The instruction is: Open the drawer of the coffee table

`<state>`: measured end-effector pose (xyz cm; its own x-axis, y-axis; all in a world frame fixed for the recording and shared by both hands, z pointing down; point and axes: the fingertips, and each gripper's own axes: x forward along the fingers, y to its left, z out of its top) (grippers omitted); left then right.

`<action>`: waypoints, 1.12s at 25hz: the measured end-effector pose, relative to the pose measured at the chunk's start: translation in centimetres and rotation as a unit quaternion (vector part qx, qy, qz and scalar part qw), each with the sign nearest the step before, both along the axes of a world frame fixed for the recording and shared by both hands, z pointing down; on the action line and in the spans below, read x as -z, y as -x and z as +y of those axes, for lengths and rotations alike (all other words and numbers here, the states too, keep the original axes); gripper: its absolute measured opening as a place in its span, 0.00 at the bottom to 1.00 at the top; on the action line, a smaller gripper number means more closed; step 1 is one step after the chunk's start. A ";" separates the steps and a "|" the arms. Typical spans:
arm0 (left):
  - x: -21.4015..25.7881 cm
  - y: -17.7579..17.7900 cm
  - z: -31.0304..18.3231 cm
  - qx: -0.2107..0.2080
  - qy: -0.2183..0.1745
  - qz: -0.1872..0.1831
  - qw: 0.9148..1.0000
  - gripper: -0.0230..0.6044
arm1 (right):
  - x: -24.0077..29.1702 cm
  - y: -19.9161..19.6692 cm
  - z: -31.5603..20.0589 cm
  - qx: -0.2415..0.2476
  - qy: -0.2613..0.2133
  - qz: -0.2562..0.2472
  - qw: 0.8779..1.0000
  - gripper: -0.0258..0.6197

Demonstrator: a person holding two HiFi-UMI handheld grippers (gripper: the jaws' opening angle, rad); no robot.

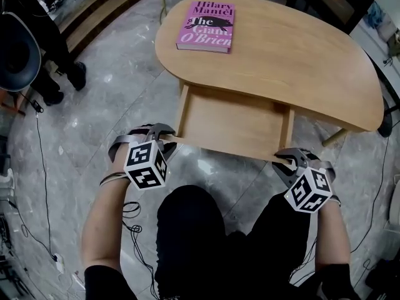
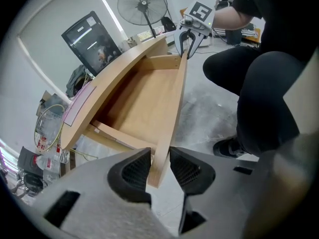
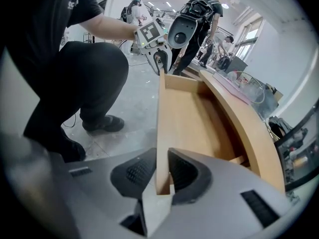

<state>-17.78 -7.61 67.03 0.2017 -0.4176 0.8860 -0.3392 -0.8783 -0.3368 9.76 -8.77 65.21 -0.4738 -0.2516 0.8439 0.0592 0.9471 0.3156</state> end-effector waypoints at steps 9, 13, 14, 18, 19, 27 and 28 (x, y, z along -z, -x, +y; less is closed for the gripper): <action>-0.2 -0.1 0.7 -0.022 0.019 -0.011 1.000 0.22 | -0.3 0.0 0.6 -0.008 0.005 0.006 1.000 0.17; -0.3 0.6 1.2 -0.024 0.022 -0.026 0.999 0.22 | -0.5 0.6 2.1 -0.004 0.027 -0.010 1.000 0.16; -0.4 0.7 1.4 -0.024 0.023 -0.028 0.999 0.22 | -0.5 0.7 2.4 -0.004 0.030 -0.013 0.999 0.16; -0.5 0.7 1.6 -0.021 0.019 -0.028 0.999 0.22 | -0.6 0.6 2.7 -0.009 0.030 -0.017 0.999 0.16; -0.5 0.7 1.6 -0.021 0.018 -0.028 0.999 0.22 | -0.6 0.6 2.7 -0.009 0.029 -0.016 0.999 0.16; -1.0 0.0 2.8 -0.030 0.027 -0.017 0.999 0.21 | -1.0 0.0 2.8 -0.002 0.017 -0.007 1.000 0.16; -1.0 0.0 2.7 -0.027 0.024 -0.013 0.999 0.22 | -1.0 0.0 2.8 -0.004 0.015 -0.010 1.000 0.16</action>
<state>-17.77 -4.89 67.99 0.1992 -0.3645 0.9096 -0.2825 -0.9102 -0.3029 9.75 -5.98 66.21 -0.4890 -0.2297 0.8415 0.0451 0.9567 0.2874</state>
